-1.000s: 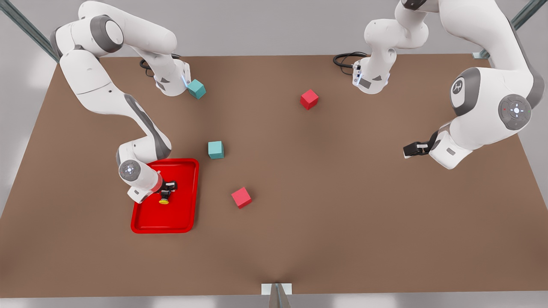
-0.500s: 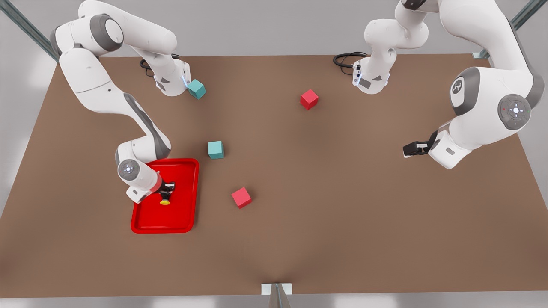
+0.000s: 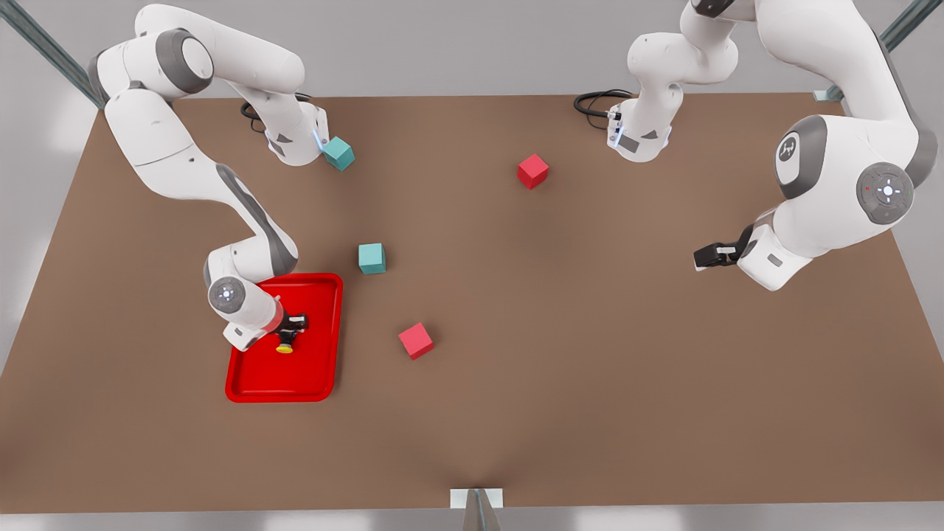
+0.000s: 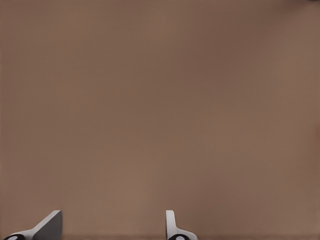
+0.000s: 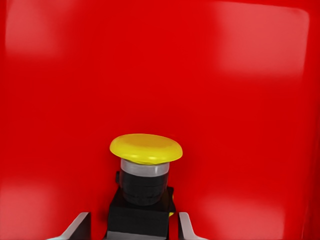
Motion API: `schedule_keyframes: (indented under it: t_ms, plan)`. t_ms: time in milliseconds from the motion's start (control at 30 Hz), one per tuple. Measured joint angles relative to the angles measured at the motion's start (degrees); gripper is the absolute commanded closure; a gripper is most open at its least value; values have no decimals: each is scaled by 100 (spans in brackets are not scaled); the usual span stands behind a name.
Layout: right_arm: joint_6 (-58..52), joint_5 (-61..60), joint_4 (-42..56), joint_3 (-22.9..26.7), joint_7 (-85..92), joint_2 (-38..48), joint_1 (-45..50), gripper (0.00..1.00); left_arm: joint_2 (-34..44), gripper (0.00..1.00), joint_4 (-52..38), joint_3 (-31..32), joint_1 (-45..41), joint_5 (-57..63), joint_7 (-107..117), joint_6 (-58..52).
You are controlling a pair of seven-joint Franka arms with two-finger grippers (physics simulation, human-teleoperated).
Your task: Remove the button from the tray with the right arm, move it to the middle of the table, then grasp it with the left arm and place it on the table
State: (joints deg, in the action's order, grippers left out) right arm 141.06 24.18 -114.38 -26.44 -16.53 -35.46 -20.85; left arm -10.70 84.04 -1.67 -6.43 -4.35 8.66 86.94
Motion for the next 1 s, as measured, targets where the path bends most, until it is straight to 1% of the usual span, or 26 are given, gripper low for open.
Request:
schedule_keyframes:
  t_ms: [67,167,233,267,367,567,600,667,733,867,900,1000]
  plan:
    - [3,-5,1,0,0,-18,3,42,-1,0,0,0,8,0,0,-2]
    - [12,-15,9,0,5,-50,52,45,-7,0,1,-1,24,-1,-2,-4]
    - [30,-31,10,-1,19,-72,66,54,-8,0,1,0,21,0,-4,-3]
    - [38,-42,10,-1,31,-71,68,54,-9,0,1,0,19,0,-4,-2]
    - [57,-71,23,-1,72,-1,42,58,-9,0,1,-1,12,0,-5,0]
    - [27,-116,78,-4,154,237,27,58,-9,0,1,-2,9,0,-5,0]
    - [-50,-133,113,-31,166,363,43,58,-9,0,0,-1,13,0,-5,0]
    - [-306,-263,253,-240,187,633,103,58,-5,0,0,-3,7,0,-5,3]
    - [-654,-563,656,-249,186,779,562,58,9,0,-5,20,3,1,-5,5]
    - [-1494,-1213,1674,227,34,779,1963,58,32,0,3,131,-41,1,-7,-7]
    - [-1707,-1409,1939,467,-35,747,2409,58,17,0,9,138,-73,3,-7,-9]
    - [-2293,-2193,2914,1695,-327,400,4228,58,-14,0,1,152,-185,6,-3,-5]
